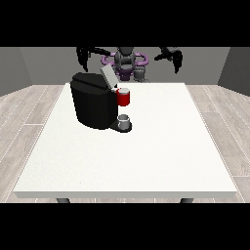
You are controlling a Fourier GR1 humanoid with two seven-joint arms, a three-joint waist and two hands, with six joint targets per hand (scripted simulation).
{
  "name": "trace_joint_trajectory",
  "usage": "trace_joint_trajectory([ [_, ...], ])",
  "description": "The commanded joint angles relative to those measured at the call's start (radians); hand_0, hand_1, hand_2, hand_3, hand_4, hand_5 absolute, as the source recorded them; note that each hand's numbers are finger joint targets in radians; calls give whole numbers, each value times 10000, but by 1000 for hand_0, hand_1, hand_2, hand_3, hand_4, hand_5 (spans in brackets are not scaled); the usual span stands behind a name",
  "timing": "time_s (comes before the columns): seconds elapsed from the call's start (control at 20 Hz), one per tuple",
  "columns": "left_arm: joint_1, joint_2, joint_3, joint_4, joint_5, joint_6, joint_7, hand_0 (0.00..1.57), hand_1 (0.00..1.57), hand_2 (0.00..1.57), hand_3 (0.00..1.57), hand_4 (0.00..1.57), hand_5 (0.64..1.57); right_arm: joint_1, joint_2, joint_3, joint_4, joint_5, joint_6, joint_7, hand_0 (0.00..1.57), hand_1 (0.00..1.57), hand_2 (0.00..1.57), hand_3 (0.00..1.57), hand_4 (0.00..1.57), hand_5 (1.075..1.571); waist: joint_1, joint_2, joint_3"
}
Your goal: Insert the coffee pod into the coffee machine and close the lid
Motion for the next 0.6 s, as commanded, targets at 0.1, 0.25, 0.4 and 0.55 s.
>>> trace_joint_trajectory([
  [0.1, 620, 153, -167, -1827, 549, -152, 591, 0, 0, 0, 0, 265, 1571, -451, -248, -307, 856, -263, 171, -519, 0, 0, 0, 0, 56, 1571, 250, 717, 1],
  [0.25, 859, 315, -295, -2430, 670, -168, 717, 0, 0, 0, 0, 371, 1571, -913, -56, 94, 989, -25, 28, -355, 0, 0, 0, 0, 0, 1571, -24, 984, -1],
  [0.4, 1000, -48, -628, -2662, 464, 374, 584, 0, 0, 0, 0, 338, 1571, -1681, 88, 366, 1077, 89, -72, -126, 0, 0, 0, 0, 0, 1571, -101, 1316, -3],
  [0.55, 1437, 330, -548, -3293, 750, 103, 610, 0, 0, 0, 0, 377, 1571, -1505, 193, 481, 1410, 103, 122, -630, 0, 0, 0, 0, 0, 1571, -157, 1471, -2],
])
